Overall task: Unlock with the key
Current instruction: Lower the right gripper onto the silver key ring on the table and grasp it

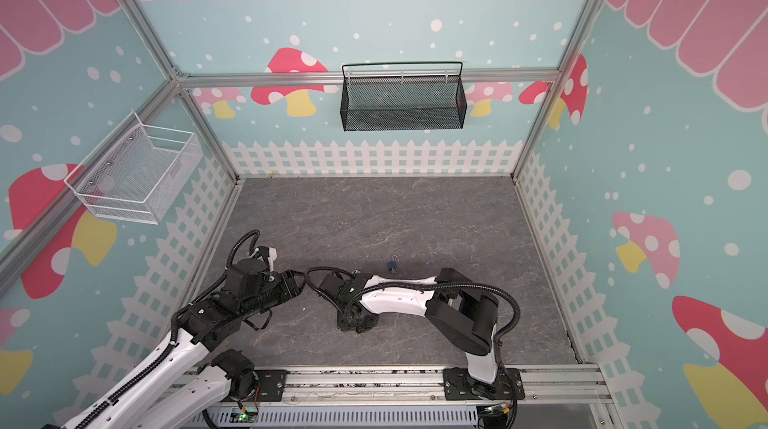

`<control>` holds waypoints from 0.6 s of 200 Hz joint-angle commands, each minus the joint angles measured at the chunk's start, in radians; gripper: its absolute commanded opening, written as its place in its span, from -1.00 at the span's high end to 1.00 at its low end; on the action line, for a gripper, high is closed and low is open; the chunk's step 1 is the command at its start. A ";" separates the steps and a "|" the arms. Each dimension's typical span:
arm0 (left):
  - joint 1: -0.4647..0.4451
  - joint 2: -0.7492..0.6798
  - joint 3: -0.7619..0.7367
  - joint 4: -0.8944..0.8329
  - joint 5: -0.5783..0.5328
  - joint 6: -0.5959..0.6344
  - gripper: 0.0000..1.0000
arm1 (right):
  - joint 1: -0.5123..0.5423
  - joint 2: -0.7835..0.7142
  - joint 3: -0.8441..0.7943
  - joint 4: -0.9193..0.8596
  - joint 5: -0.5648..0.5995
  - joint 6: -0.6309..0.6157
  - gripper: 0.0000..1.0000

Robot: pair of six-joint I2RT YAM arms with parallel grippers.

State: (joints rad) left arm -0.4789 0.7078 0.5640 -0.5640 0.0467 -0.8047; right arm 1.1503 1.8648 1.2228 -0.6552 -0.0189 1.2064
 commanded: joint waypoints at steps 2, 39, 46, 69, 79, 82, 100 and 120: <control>0.006 -0.010 -0.010 -0.004 0.011 -0.012 -0.11 | 0.008 0.022 0.025 -0.055 0.048 0.018 0.28; 0.007 -0.014 -0.010 -0.001 0.013 -0.017 -0.11 | 0.008 0.070 0.055 -0.048 0.043 -0.003 0.36; 0.006 -0.013 -0.010 0.000 0.013 -0.018 -0.11 | 0.008 0.073 0.054 -0.049 0.049 0.001 0.38; 0.008 -0.006 -0.013 0.003 0.013 -0.019 -0.11 | 0.008 0.072 0.052 -0.045 0.063 -0.003 0.44; 0.008 -0.002 -0.013 0.006 0.014 -0.019 -0.11 | 0.008 0.073 0.051 -0.046 0.064 -0.006 0.48; 0.008 -0.001 -0.013 0.007 0.014 -0.019 -0.11 | 0.008 0.074 0.050 -0.046 0.064 -0.006 0.49; 0.008 0.007 -0.013 0.016 0.017 -0.021 -0.11 | 0.008 0.073 0.041 -0.045 0.061 -0.010 0.59; 0.008 0.014 -0.012 0.025 0.026 -0.028 -0.11 | 0.008 0.061 0.029 -0.048 0.074 -0.010 0.69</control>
State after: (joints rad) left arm -0.4782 0.7166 0.5606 -0.5587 0.0578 -0.8116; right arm 1.1530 1.9160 1.2697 -0.6743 0.0208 1.1828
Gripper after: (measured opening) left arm 0.553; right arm 0.175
